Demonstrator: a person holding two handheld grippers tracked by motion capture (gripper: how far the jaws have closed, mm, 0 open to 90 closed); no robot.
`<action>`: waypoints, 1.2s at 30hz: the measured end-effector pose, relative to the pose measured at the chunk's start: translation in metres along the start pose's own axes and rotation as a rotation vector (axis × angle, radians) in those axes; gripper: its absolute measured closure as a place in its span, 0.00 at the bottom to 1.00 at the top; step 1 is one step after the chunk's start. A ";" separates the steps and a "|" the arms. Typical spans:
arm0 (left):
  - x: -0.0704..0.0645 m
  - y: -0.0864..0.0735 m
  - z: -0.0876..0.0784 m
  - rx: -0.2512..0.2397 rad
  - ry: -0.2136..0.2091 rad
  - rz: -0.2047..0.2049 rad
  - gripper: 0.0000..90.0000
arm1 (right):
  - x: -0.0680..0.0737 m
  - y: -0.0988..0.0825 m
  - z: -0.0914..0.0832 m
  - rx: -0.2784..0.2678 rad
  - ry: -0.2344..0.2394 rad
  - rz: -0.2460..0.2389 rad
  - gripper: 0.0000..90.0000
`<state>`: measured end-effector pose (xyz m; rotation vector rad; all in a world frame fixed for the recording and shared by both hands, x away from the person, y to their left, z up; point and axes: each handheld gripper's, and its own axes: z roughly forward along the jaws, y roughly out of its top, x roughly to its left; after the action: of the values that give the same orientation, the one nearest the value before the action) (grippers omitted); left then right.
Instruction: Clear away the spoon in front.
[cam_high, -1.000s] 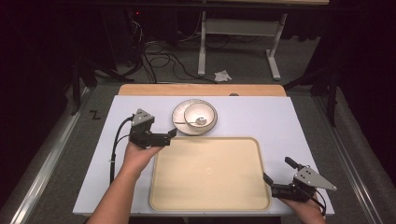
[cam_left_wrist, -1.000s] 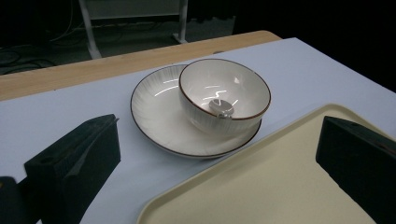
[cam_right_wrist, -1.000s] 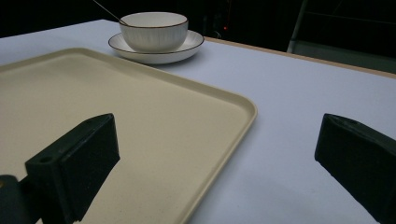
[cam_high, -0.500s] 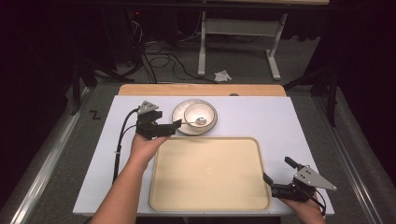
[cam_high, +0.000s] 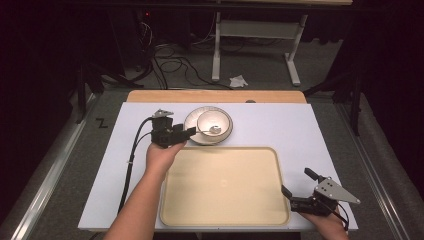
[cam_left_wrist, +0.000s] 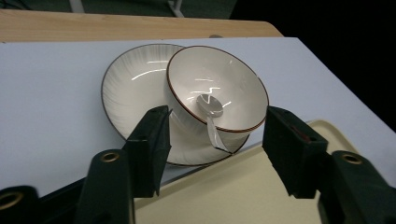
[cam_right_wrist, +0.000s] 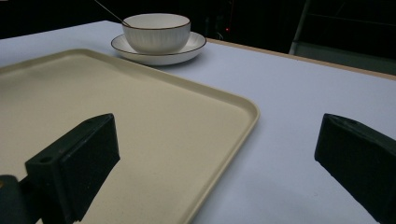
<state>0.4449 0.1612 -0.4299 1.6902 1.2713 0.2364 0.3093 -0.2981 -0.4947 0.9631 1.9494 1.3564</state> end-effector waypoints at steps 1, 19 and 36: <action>0.000 0.000 0.001 0.004 -0.003 -0.007 0.53 | 0.000 0.000 0.000 0.000 0.000 0.001 0.00; 0.000 -0.002 0.005 0.025 0.008 -0.067 0.84 | 0.000 0.000 0.000 0.003 0.000 0.008 0.01; -0.001 -0.002 0.006 0.016 0.022 -0.088 0.84 | -0.002 0.000 0.000 0.000 -0.002 0.010 0.01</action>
<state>0.4464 0.1568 -0.4341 1.6449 1.3638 0.1931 0.3102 -0.2998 -0.4950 0.9750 1.9457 1.3602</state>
